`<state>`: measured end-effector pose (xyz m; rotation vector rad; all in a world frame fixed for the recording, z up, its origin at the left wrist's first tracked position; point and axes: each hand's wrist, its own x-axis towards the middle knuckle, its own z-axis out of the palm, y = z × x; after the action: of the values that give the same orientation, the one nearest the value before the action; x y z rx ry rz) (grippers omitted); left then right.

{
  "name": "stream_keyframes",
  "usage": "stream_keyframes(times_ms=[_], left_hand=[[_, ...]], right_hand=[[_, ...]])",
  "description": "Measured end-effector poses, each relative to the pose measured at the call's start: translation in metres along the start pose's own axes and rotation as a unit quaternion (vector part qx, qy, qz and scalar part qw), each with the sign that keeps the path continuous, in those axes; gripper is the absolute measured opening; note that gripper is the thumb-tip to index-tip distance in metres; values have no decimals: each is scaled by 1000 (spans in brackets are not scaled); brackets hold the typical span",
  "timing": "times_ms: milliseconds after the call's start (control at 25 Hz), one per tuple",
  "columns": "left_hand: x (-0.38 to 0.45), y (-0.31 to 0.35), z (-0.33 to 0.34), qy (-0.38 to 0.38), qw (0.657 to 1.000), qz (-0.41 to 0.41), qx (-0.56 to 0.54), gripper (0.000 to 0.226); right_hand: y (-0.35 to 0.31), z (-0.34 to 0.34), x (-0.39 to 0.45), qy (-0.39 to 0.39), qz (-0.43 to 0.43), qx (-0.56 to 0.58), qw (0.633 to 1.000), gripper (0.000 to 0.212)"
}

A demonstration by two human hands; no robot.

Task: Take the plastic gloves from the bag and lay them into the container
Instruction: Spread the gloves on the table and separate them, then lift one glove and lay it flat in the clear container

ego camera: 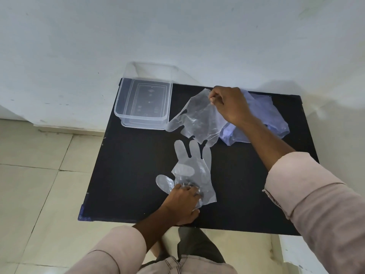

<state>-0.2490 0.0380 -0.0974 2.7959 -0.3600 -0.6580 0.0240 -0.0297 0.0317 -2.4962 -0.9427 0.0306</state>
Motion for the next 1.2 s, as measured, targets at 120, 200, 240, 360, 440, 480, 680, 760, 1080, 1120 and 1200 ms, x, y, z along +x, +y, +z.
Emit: stream_keyframes(times_ms=[120,200,240,360,440,480,680,760,1080,1120,1200], left_hand=[[-5,1,0,-13,1000,-8,-2,53],[-4,1,0,-23,999,-21,-20,52],[-1,0,-2,-36,998,-28,-36,51],[5,3,-21,-27,989,-57,-134,45],[2,8,-54,105,967,-80,-216,36],[-2,10,-76,206,942,-89,-249,30],[-12,3,-179,520,797,-54,-301,43],[-11,-6,-199,510,809,-42,-288,51],[-38,-23,-214,473,800,-24,-368,9],[-41,-23,-216,454,800,-20,-392,9],[-50,-25,-222,403,805,-24,-435,10]], right_hand=[[-8,-2,-16,20,-15,5,1000,15],[-11,-8,-27,31,-17,3,999,15],[-12,-11,-33,35,-18,1,999,15],[-14,-22,-49,42,-20,-5,999,14],[-18,-30,-58,47,-20,-18,999,14],[-22,-34,-61,49,-22,-30,998,15],[-47,-49,-75,39,-51,-84,994,16],[-62,-55,-81,35,-62,-101,992,15],[-110,-64,-101,12,-69,-159,985,17],[-114,-65,-105,9,-64,-162,985,17],[-123,-67,-109,2,-58,-171,983,17]])
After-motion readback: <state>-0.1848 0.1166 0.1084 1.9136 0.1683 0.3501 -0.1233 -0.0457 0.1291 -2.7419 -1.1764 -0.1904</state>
